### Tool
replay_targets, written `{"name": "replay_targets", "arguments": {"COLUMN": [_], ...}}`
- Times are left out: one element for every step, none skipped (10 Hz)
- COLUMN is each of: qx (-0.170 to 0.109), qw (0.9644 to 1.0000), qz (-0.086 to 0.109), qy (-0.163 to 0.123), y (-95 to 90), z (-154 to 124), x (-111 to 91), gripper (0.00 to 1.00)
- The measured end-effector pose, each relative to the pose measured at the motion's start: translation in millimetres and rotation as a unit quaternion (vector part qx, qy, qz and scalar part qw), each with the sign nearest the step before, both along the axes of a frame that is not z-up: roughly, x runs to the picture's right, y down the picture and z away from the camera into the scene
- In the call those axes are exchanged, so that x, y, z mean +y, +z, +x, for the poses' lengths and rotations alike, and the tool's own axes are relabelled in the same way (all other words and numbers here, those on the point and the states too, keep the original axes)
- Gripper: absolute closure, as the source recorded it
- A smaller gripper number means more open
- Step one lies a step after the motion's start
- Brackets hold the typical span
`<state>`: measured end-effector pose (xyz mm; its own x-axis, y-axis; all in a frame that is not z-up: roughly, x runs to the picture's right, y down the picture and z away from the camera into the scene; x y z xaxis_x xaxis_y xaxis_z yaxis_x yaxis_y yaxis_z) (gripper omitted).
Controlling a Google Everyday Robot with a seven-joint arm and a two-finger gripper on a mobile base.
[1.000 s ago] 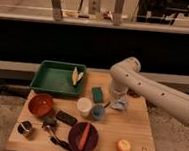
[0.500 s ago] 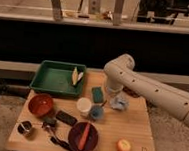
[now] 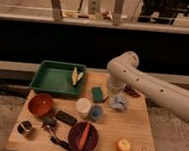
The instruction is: Place fork in paper cup
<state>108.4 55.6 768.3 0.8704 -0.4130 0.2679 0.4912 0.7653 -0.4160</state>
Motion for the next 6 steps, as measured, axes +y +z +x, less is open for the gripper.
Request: {"name": "replay_targets", "arguments": {"qx": [-0.001,-0.005,-0.012,-0.019,-0.026,-0.032], "qw": [1.0,0.9999,0.9997,0.9995,0.9992,0.9989], "qz": [0.005,0.007,0.01,0.01,0.012,0.012], "qy": [-0.004,-0.007,-0.016,-0.021,-0.028,-0.032], "y": [-2.1,-4.5,-8.0,-11.9,-17.9,-21.8], "z": [-2.7,-5.9,-14.3,-19.5,-25.1,-29.1], "x": [-3.2,-4.8,-7.3,-8.2,-9.2,-9.6], "gripper": [1.0,1.0,1.0,1.0,1.0,1.0]}}
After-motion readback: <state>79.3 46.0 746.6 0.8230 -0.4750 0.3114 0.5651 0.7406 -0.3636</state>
